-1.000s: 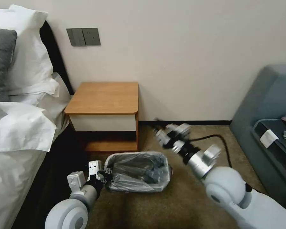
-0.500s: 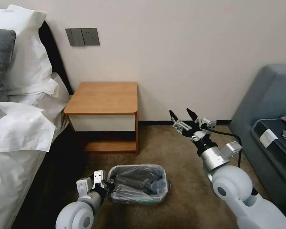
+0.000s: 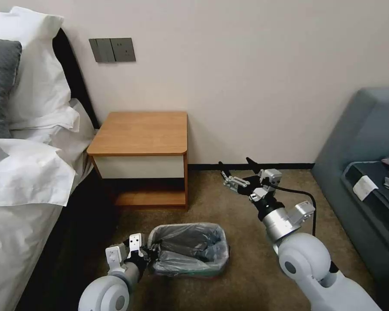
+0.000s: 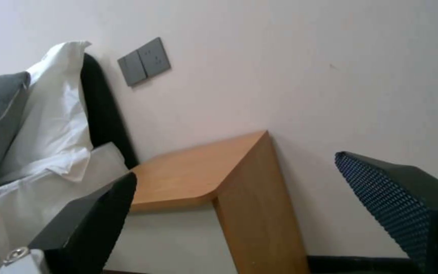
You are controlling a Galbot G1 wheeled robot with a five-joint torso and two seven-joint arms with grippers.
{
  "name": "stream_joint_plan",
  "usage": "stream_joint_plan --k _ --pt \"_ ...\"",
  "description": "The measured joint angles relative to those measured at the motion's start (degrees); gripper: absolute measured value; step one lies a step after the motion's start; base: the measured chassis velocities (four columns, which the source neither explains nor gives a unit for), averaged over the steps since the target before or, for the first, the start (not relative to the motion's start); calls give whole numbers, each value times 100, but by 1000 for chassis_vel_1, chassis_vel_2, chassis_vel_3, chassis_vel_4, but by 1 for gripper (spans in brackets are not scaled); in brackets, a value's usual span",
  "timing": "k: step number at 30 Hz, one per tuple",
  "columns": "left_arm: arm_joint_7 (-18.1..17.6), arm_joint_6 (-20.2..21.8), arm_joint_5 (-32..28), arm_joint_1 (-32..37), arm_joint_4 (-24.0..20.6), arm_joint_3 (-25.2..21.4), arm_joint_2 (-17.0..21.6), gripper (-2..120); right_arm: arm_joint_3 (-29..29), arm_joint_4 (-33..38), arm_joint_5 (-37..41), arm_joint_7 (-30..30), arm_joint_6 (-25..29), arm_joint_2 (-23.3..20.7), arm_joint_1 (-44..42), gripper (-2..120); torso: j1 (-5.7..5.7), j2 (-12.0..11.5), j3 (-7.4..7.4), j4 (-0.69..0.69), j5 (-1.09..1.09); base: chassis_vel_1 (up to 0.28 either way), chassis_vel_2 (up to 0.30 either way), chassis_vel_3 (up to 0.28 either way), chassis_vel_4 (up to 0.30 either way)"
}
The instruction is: Pick up the garbage bag from the table and place it over the trash can.
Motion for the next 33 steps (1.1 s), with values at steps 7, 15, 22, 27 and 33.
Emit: stream_joint_plan --k 7,15,22,27,33 --pt "-21 -10 -44 -48 -9 -64 1 73 -72 -66 -63 -41 5 79 -9 100 0 0 0 0 0 0 0 0 0" --pt "68 -170 4 -25 -16 -69 33 99 -146 -168 -200 -79 55 195 -59 100 0 -1 0 0 0 0 0 0 0" --pt "563 -1531 709 81 -90 -92 62 113 -357 -61 -858 892 -382 586 -457 100 0 -1 0 1 0 0 0 0 0" --pt "1012 -3539 1886 104 354 -204 94 115 -351 -395 -1839 978 -63 904 -893 100 0 -1 0 0 0 0 0 0 0" --pt "1140 -4495 2282 326 607 -304 159 112 -121 -885 -2777 635 800 1232 -1363 100 0 -1 0 0 -1 0 0 0 0"
